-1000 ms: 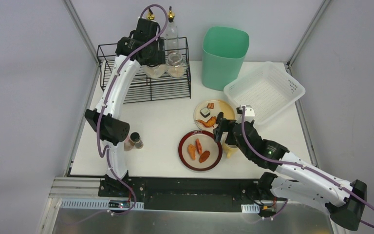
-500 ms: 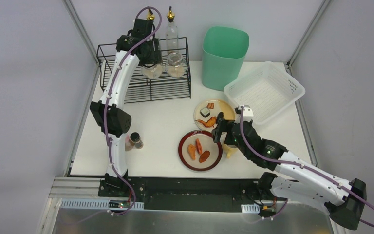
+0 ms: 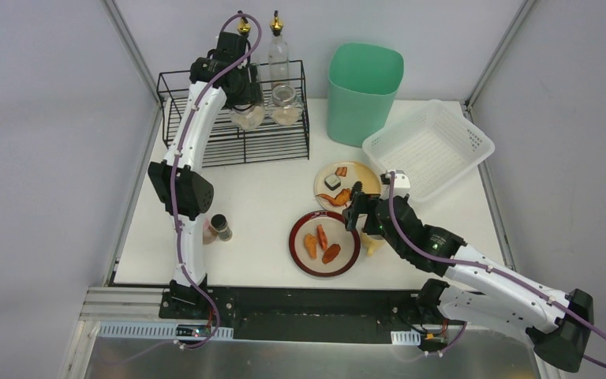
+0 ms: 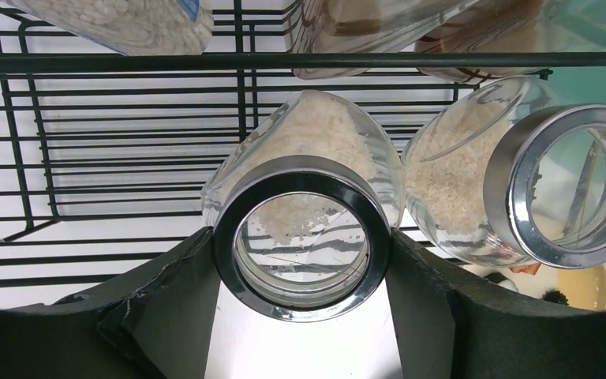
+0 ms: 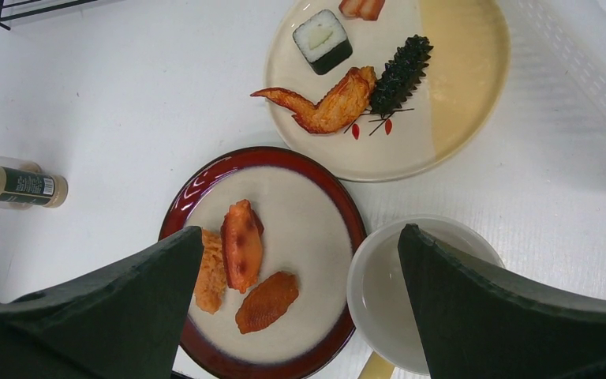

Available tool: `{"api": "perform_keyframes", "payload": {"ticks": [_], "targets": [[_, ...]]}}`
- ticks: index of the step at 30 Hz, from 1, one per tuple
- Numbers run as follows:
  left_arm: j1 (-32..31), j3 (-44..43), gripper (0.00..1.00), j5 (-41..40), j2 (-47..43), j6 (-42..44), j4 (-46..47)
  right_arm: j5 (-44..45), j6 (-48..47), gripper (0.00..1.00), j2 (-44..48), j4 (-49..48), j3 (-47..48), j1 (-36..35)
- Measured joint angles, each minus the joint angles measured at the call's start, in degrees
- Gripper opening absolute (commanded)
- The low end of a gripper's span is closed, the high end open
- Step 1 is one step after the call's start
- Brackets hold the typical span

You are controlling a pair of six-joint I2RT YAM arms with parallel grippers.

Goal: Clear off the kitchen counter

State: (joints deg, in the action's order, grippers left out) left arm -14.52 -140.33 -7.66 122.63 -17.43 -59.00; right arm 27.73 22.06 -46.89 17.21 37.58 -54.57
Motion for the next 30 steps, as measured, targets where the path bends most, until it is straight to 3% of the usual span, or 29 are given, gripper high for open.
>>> {"api": "perform_keyframes", "payload": {"ticks": [4,14,20,30], "targets": [[0.00,0.00,0.48,0.04,0.00,0.00,0.02,-0.07,0.00,0.99,-0.02,-0.11,0.00,0.00],[0.00,-0.46,0.82,0.00,0.24,-0.13,0.02,-0.11,0.02,0.99,0.00,-0.11,0.00,0.00],[0.00,-2.38,0.90,-0.02,0.81,-0.13,0.42,-0.11,0.02,0.99,0.00,-0.11,0.00,0.00],[0.00,-2.60,0.93,0.20,0.61,-0.17,0.94,-0.11,0.02,0.99,0.02,-0.11,0.00,0.00]]}}
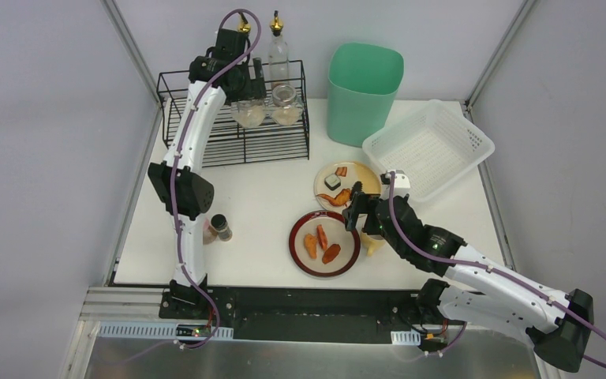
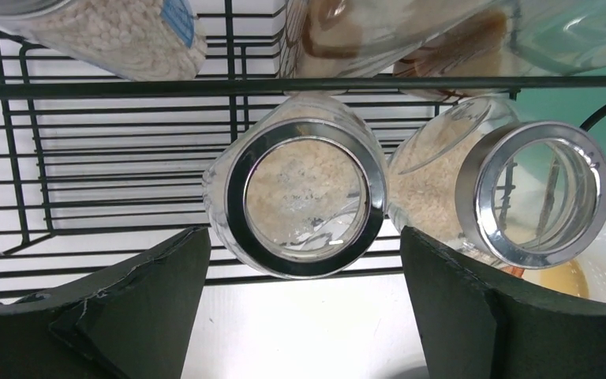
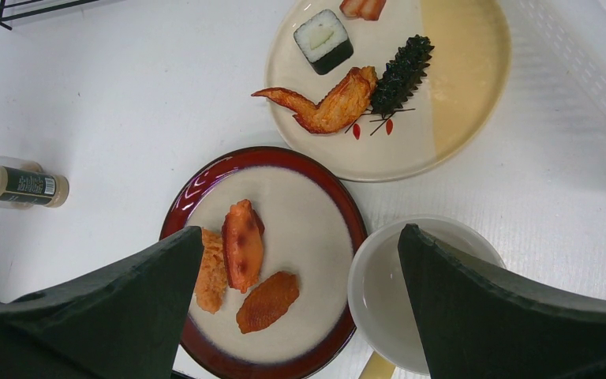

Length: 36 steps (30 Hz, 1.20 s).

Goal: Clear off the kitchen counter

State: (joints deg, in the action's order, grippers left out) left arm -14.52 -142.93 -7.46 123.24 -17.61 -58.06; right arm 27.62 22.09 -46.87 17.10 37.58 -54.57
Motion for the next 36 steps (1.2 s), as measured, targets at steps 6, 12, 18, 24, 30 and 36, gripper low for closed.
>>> {"api": "perform_keyframes", "payload": {"ticks": [6,12,18,24,30,36], "targets": [[-0.63,7.58,0.99,-0.59,-5.70,0.02,0.33,-0.04,-0.02,0.99,0.00,0.00,0.00,0.00],[-5.03,18.91,0.99,-4.24,-17.31,0.04,0.31,-0.13,-0.04,0.99,0.00,0.02,0.00,0.00],[-9.84,30.18,0.99,-8.26,-29.53,-0.63,1.70,-1.38,-0.11,0.99,-0.11,0.09,0.00,0.00],[-10.21,48.70,0.99,-11.41,-43.89,-4.61,4.70,-2.69,-0.26,0.99,-0.28,0.22,0.00,0.00],[-10.25,64.85,0.99,-16.28,-54.40,-9.33,5.40,-4.46,-0.31,0.99,-0.28,0.22,0.00,0.00],[-10.25,74.69,0.99,-20.55,-63.56,-14.27,5.01,-6.05,-0.31,0.99,-0.92,0.20,0.00,0.00]]}}
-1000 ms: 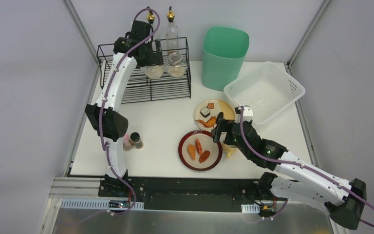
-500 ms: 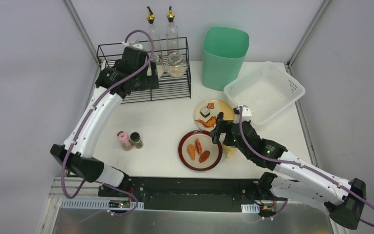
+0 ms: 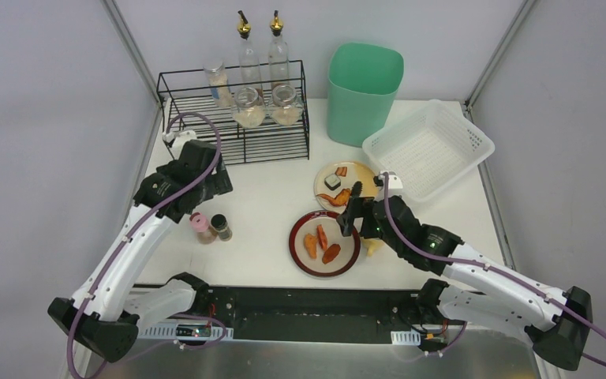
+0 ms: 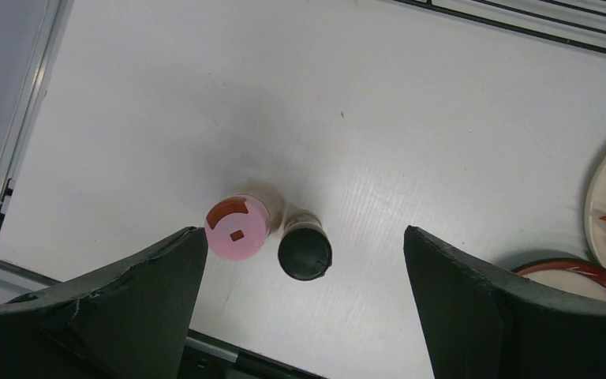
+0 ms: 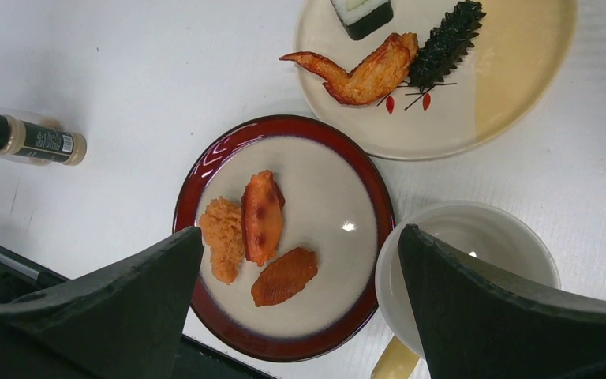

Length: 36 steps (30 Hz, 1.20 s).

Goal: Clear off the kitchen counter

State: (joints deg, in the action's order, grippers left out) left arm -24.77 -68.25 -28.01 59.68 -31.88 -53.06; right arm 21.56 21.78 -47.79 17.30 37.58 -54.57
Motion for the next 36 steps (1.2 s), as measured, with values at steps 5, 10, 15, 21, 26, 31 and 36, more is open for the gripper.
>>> {"api": "perform_keyframes", "payload": {"ticks": [5,10,15,21,26,31,36], "targets": [[0.02,3.32,0.99,-2.78,-2.49,-3.87,-0.44,-0.98,0.00,0.99,-0.52,0.00,0.00,0.00],[2.03,6.88,0.99,-2.69,1.18,-6.97,-0.26,-1.38,0.00,0.99,-0.61,-0.02,0.00,0.00],[7.50,10.86,0.99,-2.54,1.81,-8.44,0.70,-1.51,-0.02,0.99,-0.63,-0.02,0.00,0.00],[13.22,13.18,0.99,-0.17,0.70,-9.55,2.45,-1.68,-0.02,0.99,-0.94,-0.07,0.00,0.00],[14.99,16.72,0.99,2.01,0.70,-11.69,4.00,-2.10,-0.02,0.99,-1.38,-0.09,0.00,0.00],[15.30,19.63,0.99,4.09,0.70,-14.53,4.57,-2.43,-0.02,0.99,-1.53,-0.15,0.00,0.00],[15.52,21.03,0.96,5.22,0.28,-16.68,4.81,-2.58,-0.02,0.99,-1.73,-0.15,0.00,0.00]]}}
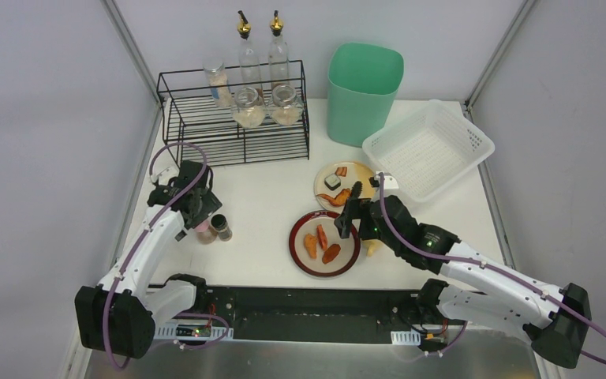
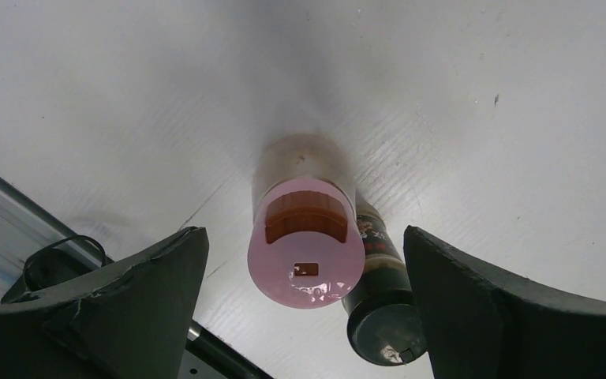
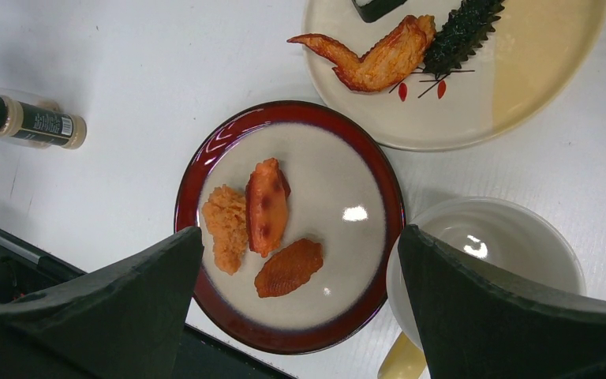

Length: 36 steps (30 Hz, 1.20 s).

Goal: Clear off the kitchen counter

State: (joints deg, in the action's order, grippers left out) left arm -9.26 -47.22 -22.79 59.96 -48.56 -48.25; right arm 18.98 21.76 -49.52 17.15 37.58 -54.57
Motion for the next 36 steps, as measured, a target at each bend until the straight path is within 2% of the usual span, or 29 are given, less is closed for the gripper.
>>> {"api": "perform_keyframes", "payload": {"ticks": [8,16,24,26,31,36], "targets": [[0.00,0.26,0.68,0.00,-1.49,-1.05,0.07,0.00,0.00,0.99,0.00,-0.02,0.00,0.00],[1.11,0.39,0.49,0.07,-1.60,-1.18,1.07,0.00,0.00,0.99,0.00,0.00,0.00,0.00],[2.25,0.59,0.07,0.33,-1.60,-0.46,2.40,0.00,0.00,0.99,0.00,0.00,0.00,0.00],[2.47,0.61,0.00,0.46,-1.88,-0.22,2.54,0.00,0.00,0.99,0.00,0.00,0.00,0.00],[2.97,-0.50,0.00,1.51,-3.08,1.44,1.97,0.00,0.02,0.99,0.00,-0.02,0.00,0.00],[2.99,-7.13,0.00,1.53,-2.99,3.85,1.51,0.00,0.02,0.99,0.00,0.00,0.00,0.00]]}}
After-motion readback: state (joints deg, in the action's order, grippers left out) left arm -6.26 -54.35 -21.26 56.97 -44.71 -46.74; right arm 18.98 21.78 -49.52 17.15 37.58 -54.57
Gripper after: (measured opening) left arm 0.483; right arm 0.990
